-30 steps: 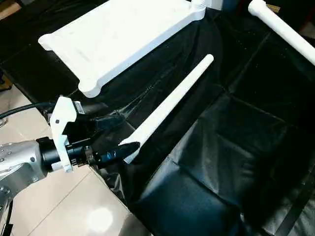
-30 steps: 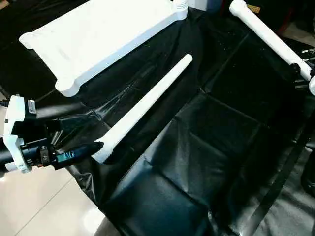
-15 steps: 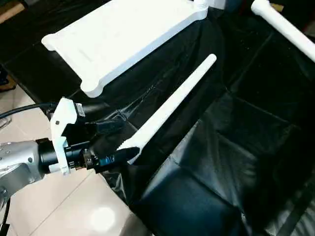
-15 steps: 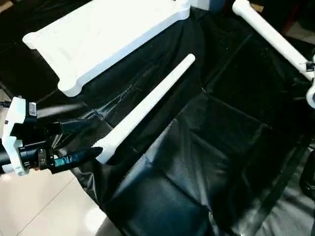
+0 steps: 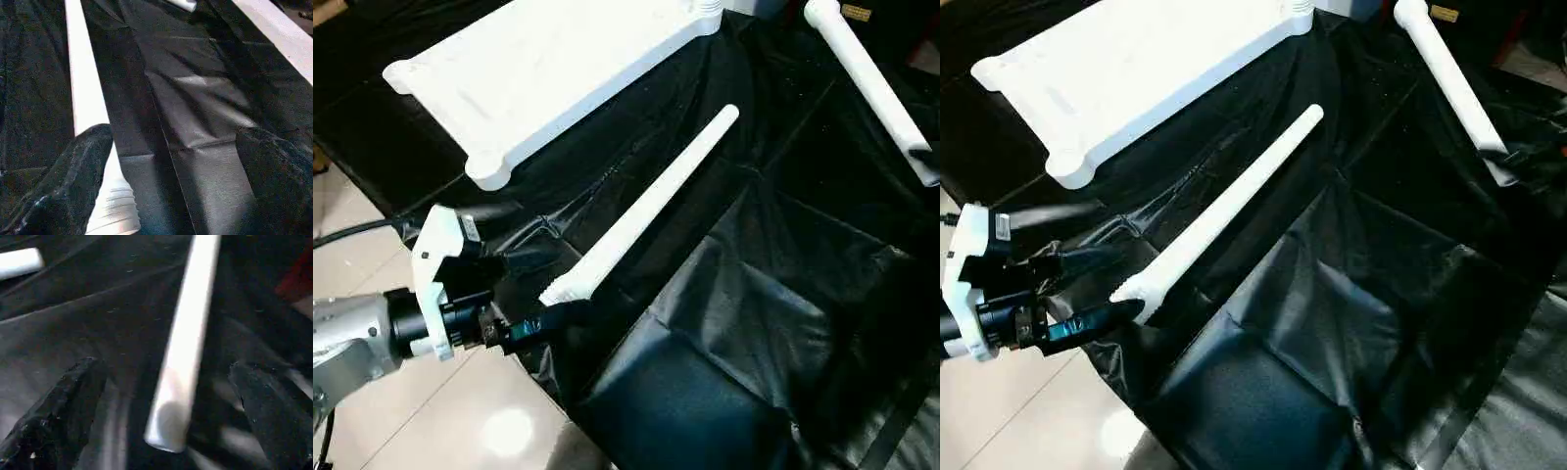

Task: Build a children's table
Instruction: Pick table leg

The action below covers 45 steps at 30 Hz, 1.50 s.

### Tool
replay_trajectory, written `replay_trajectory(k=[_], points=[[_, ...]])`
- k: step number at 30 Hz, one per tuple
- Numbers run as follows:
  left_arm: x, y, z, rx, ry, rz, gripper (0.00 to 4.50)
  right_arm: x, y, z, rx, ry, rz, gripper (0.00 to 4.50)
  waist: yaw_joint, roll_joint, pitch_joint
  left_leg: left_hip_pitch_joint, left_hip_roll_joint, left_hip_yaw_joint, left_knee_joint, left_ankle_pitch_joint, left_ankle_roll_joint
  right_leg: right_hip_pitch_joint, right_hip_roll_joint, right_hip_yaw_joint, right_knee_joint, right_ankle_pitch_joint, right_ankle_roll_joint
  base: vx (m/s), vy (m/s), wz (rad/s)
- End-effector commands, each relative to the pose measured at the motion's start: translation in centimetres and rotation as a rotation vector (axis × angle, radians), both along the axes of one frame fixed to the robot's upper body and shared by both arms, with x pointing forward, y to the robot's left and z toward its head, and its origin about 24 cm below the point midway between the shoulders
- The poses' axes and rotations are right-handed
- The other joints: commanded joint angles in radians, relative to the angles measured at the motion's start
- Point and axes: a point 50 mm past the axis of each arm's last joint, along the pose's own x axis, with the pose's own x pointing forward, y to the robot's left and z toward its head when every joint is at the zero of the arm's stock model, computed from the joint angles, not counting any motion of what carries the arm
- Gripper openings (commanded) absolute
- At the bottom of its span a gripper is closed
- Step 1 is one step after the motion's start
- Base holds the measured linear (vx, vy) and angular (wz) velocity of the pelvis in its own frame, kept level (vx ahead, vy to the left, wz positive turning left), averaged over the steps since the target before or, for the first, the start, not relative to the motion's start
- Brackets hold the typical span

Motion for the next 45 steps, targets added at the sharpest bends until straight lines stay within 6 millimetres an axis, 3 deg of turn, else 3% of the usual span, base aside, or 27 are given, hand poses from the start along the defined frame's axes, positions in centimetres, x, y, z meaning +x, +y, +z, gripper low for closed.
replay_trajectory(k=[1,2,5,6,10,14,15,18,19,20,22,29,32,33,45], points=[[0.1,0.1,0.1,-0.005,-0.017,0.003,4.5,-0.3,-0.6,-0.4,-0.021,-0.008,-0.062,4.45,-0.003,-0.04,-0.096,0.034,0.095,-0.047,-0.055,0.004,0.272,0.066,-0.096,0.063,-0.072,-0.156,-0.324,0.0,0.0,0.0],[0.2,0.1,0.0,-0.008,-0.018,0.004,4.5,0.0,-0.4,-0.7,-0.008,-0.009,-0.08,4.45,-0.003,-0.041,-0.096,0.032,0.095,-0.047,-0.057,0.005,0.269,0.067,-0.096,0.064,-0.072,-0.157,-0.323,0.0,0.0,0.0],[0.6,0.0,-0.1,-0.016,-0.02,0.0,4.5,1.3,1.0,-2.1,0.028,-0.011,-0.088,4.45,-0.005,-0.029,-0.093,0.028,0.094,-0.05,-0.058,-0.01,0.254,0.071,-0.099,0.062,-0.068,-0.159,-0.325,0.0,0.0,0.0],[0.7,-0.1,-0.2,-0.016,-0.019,-0.005,4.5,1.8,1.6,-2.7,0.037,-0.006,-0.101,4.45,-0.008,-0.032,-0.094,0.028,0.095,-0.05,-0.059,-0.011,0.251,0.072,-0.101,0.062,-0.069,-0.153,-0.325,0.0,0.0,0.0],[1.0,-0.2,-0.2,-0.017,-0.022,-0.011,4.5,3.2,2.9,-4.4,0.014,0.007,-0.21,4.45,-0.015,-0.024,-0.101,0.032,0.098,-0.048,-0.059,0.022,0.239,0.069,-0.099,0.062,-0.06,-0.086,-0.344,0.0,0.0,0.0],[0.9,-0.2,-0.1,-0.018,-0.024,-0.01,4.5,3.3,2.8,-4.8,-0.081,0.016,-0.271,4.45,-0.015,-0.024,-0.104,0.035,0.099,-0.046,-0.058,0.032,0.235,0.068,-0.096,0.06,-0.056,-0.047,-0.355,0.0,0.0,0.0],[0.8,-0.2,-0.2,-0.015,-0.022,-0.006,4.5,3.4,2.7,-4.8,-0.134,0.013,-0.3,4.45,-0.016,-0.031,-0.102,0.033,0.099,-0.044,-0.06,0.033,0.229,0.067,-0.095,0.06,-0.058,-0.047,-0.355,0.0,0.0,0.0],[0.7,-0.2,-0.3,-0.016,-0.022,0.0,4.5,3.3,2.5,-4.8,-0.107,0.012,-0.324,4.45,-0.017,-0.042,-0.099,0.03,0.096,-0.041,-0.061,0.012,0.222,0.073,-0.101,0.063,-0.06,-0.075,-0.348,0.0,0.0,0.0],[0.6,-0.3,-0.3,-0.017,-0.022,0.001,4.5,3.3,2.5,-4.8,-0.1,0.018,-0.322,4.45,-0.017,-0.038,-0.098,0.031,0.096,-0.041,-0.061,0.004,0.221,0.073,-0.102,0.064,-0.061,-0.087,-0.345,0.0,0.0,0.0],[0.6,-0.3,-0.3,-0.018,-0.022,0.003,4.5,3.3,2.6,-4.9,-0.088,0.03,-0.315,4.45,-0.019,-0.043,-0.097,0.031,0.097,-0.041,-0.062,0.005,0.223,0.072,-0.101,0.064,-0.061,-0.087,-0.344,0.0,0.0,0.0],[0.5,-0.3,-0.3,-0.018,-0.022,0.004,4.5,3.2,2.6,-5.2,-0.069,0.055,-0.307,4.45,-0.021,-0.042,-0.096,0.03,0.096,-0.04,-0.061,0.008,0.227,0.073,-0.101,0.064,-0.061,-0.088,-0.344,0.0,0.0,0.0],[0.4,-0.7,0.0,-0.016,-0.021,-0.035,4.5,3.0,3.1,-6.6,0.036,0.185,-0.287,3.71,-0.029,-0.038,-0.097,0.029,0.095,-0.042,-0.059,0.019,0.242,0.074,-0.098,0.062,-0.059,-0.077,-0.346,0.0,0.0,0.0],[0.4,-0.7,0.2,-0.004,-0.031,-0.047,4.5,2.9,3.2,-7.0,0.025,0.214,-0.261,3.63,-0.029,-0.037,-0.097,0.03,0.096,-0.041,-0.059,0.011,0.239,0.072,-0.099,0.063,-0.06,-0.085,-0.345,0.0,0.0,0.0],[0.4,-0.8,0.3,-0.003,-0.035,-0.048,4.5,2.9,3.2,-7.0,0.027,0.217,-0.26,3.38,-0.029,-0.037,-0.096,0.03,0.097,-0.041,-0.06,0.007,0.236,0.073,-0.1,0.063,-0.061,-0.088,-0.346,0.0,0.0,0.0],[0.7,-0.8,0.6,0.0,-0.056,-0.038,4.5,2.7,2.6,-6.2,0.053,0.181,-0.299,2.48,-0.027,-0.039,-0.099,0.032,0.098,-0.041,-0.06,0.006,0.225,0.073,-0.101,0.064,-0.06,-0.084,-0.35,0.0,0.0,0.0]])
